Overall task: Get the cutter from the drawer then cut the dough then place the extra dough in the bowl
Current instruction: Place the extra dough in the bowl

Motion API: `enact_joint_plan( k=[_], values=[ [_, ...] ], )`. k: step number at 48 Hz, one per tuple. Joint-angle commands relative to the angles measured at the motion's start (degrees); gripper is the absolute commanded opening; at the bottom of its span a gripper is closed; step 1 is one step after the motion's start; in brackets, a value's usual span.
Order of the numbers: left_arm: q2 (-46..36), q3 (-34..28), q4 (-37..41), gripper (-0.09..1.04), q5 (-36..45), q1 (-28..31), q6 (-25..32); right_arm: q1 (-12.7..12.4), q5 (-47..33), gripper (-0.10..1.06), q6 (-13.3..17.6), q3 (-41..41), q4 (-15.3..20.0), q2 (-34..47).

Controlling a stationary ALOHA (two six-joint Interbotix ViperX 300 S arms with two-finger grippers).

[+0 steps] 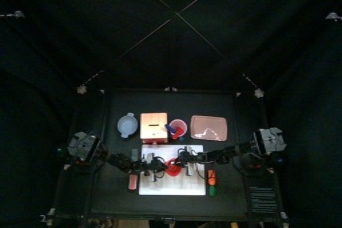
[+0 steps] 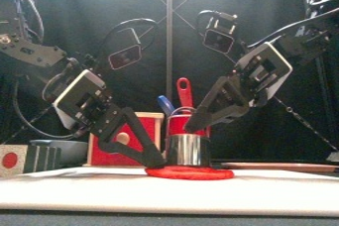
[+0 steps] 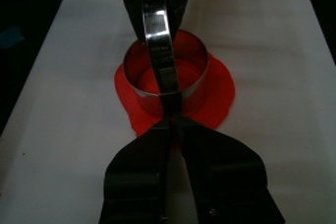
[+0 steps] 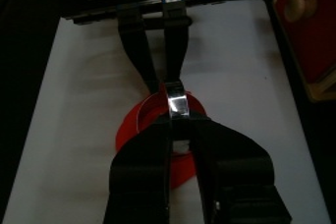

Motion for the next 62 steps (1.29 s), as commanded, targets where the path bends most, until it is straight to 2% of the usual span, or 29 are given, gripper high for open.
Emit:
enact_joint_plan(
  k=[1, 30, 53, 62],
  values=[
    [-0.44, -0.53, -0.09, 0.56, 0.09, 0.26, 0.09, -0.88, -0.35, 0.5, -0.09, 0.18, 0.0, -3.34],
    [-1.76, -0.53, 0.0, 0.57, 0.18, 0.26, 0.26, -3.6, 0.62, 0.5, 0.18, 6.77, 0.53, -9.84],
    [-6.5, -0.44, 3.34, 0.58, 0.18, 0.09, 0.26, -4.13, 6.06, 0.52, 0.18, 9.14, 0.79, -10.46],
    [-7.03, -0.26, 2.9, 0.58, 0.26, 1.32, 0.0, -4.31, 7.03, 0.59, 0.18, 9.93, 0.7, -10.99]
  ],
)
